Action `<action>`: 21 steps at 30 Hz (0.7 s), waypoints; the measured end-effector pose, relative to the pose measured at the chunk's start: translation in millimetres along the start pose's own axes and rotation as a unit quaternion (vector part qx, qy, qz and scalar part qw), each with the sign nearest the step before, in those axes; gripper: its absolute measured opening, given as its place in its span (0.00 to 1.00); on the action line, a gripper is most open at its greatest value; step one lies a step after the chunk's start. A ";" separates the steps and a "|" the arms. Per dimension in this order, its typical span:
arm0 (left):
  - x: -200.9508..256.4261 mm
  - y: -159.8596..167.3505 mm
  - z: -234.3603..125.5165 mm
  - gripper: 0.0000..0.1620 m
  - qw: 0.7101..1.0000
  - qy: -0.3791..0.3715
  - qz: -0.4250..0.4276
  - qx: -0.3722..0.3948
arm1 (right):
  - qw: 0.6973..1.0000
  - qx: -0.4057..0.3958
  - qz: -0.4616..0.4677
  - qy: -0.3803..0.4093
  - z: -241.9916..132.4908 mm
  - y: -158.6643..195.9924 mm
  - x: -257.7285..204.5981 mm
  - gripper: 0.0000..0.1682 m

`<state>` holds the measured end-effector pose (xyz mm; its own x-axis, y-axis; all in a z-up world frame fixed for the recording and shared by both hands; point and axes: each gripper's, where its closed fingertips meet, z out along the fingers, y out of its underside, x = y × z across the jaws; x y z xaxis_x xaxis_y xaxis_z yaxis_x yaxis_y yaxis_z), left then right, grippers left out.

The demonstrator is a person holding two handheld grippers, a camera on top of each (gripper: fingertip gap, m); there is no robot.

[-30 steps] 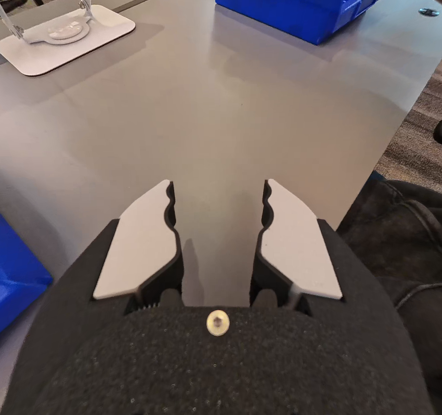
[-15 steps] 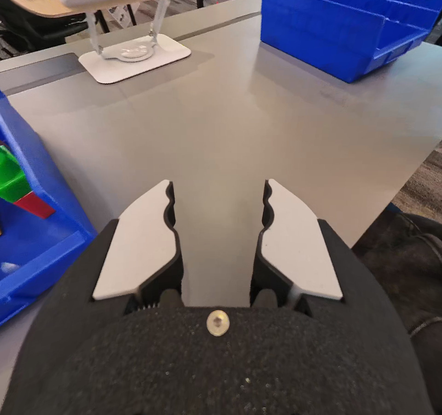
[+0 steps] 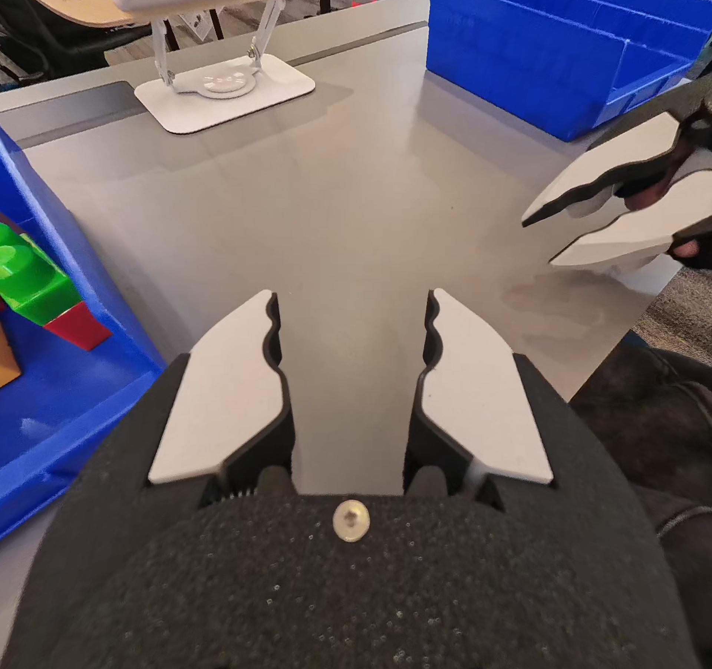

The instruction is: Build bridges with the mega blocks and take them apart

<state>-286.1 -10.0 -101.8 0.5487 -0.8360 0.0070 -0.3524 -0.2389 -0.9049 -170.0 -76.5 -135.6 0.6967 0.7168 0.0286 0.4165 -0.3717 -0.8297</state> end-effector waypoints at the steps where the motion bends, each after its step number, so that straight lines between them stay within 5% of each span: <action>1: -1.3 -0.2 -1.3 0.45 1.000 -0.002 0.001 -0.001 | 1.000 0.000 0.008 -0.001 -1.6 1.6 2.0 0.20; 5: -22.5 -6.4 -15.5 0.45 0.999 -0.033 0.003 -0.001 | 0.999 0.004 0.045 0.011 -8.9 5.1 18.1 0.19; 12: -125.7 -19.2 -52.7 0.44 0.984 -0.166 -0.058 -0.013 | 0.997 0.005 0.081 -0.007 -9.0 8.7 23.1 0.19; 18: -180.3 2.5 -11.8 0.43 0.965 -0.205 -0.108 -0.121 | 0.997 0.002 0.078 -0.022 -4.3 5.3 16.5 0.18; 21: -189.6 13.6 11.0 0.36 0.957 -0.214 -0.114 -0.160 | 0.998 -0.001 0.068 -0.016 -5.3 4.3 16.3 0.18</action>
<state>-386.6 150.7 -120.2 0.8751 -0.4816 -0.0471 -0.3624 -0.5878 -0.7233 -153.8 -69.5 -135.7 0.7280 0.6781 -0.1013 0.3206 -0.4674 -0.8239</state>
